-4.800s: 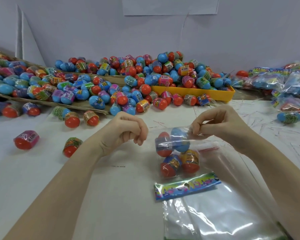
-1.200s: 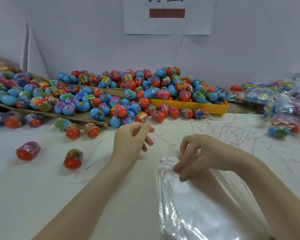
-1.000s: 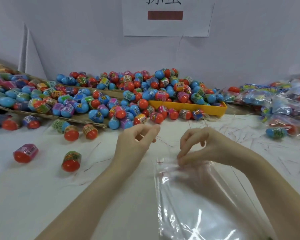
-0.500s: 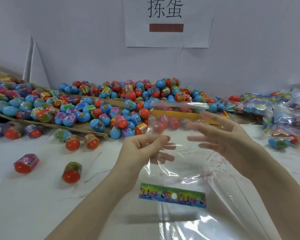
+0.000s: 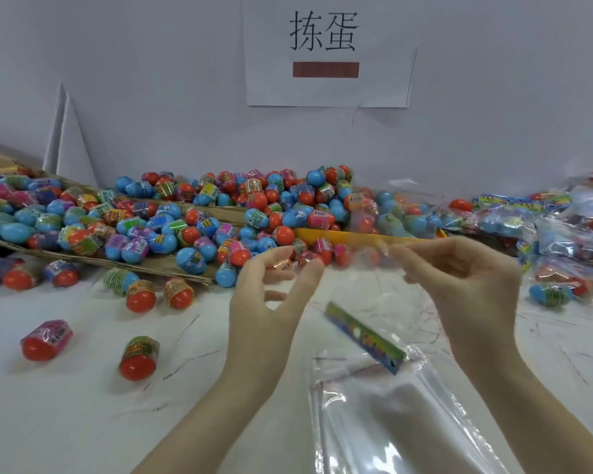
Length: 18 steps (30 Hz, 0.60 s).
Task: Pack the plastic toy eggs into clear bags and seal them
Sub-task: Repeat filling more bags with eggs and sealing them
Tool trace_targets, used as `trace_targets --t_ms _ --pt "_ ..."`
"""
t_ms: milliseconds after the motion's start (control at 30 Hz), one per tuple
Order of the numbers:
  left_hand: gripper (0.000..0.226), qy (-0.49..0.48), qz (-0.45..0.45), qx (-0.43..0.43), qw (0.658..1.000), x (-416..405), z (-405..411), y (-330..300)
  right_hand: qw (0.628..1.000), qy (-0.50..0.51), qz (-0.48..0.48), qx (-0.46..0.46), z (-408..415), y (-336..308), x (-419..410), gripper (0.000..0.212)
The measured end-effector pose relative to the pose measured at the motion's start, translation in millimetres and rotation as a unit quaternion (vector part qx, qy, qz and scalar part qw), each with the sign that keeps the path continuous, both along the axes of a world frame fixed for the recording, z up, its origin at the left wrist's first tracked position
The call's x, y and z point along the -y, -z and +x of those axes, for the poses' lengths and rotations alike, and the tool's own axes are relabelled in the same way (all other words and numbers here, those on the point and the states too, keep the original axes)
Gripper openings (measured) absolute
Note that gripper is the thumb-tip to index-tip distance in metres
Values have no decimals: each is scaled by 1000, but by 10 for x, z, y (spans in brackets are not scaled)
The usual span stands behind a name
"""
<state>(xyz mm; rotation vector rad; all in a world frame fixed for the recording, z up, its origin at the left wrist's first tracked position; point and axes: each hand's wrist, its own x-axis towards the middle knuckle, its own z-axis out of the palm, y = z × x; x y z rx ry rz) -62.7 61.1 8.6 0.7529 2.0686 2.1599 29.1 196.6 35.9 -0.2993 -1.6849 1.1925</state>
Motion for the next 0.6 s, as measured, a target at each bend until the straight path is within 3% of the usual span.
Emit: trace_targets --t_ms 33,100,167,233,333,400,467,533,600 --pt "45 4 2 -32 999 6 19 -1 994 74 86 -2 -4 17 36 10" --pt "46 116 -5 -41 992 -3 95 -8 962 127 240 11 -23 71 140 12" --pt "47 228 13 1 974 -30 183 -7 949 34 307 63 -49 107 261 22" --pt "44 224 71 102 967 -48 172 8 944 -161 252 142 -65 83 347 40" --pt "29 145 127 234 953 -25 -4 6 914 -350 87 185 -51 -83 332 32" --pt "27 114 143 271 945 -6 -112 -11 938 -322 -56 110 -107 -201 201 15" --pt "22 64 137 273 950 -10 -183 23 957 -233 -159 68 -266 -275 31 6" --pt "15 34 123 258 958 -21 -214 80 969 -135 -112 173 -529 -257 -104 7" --pt "10 13 94 221 971 -24 -244 126 946 -80 26 314 -783 -128 -211 8"
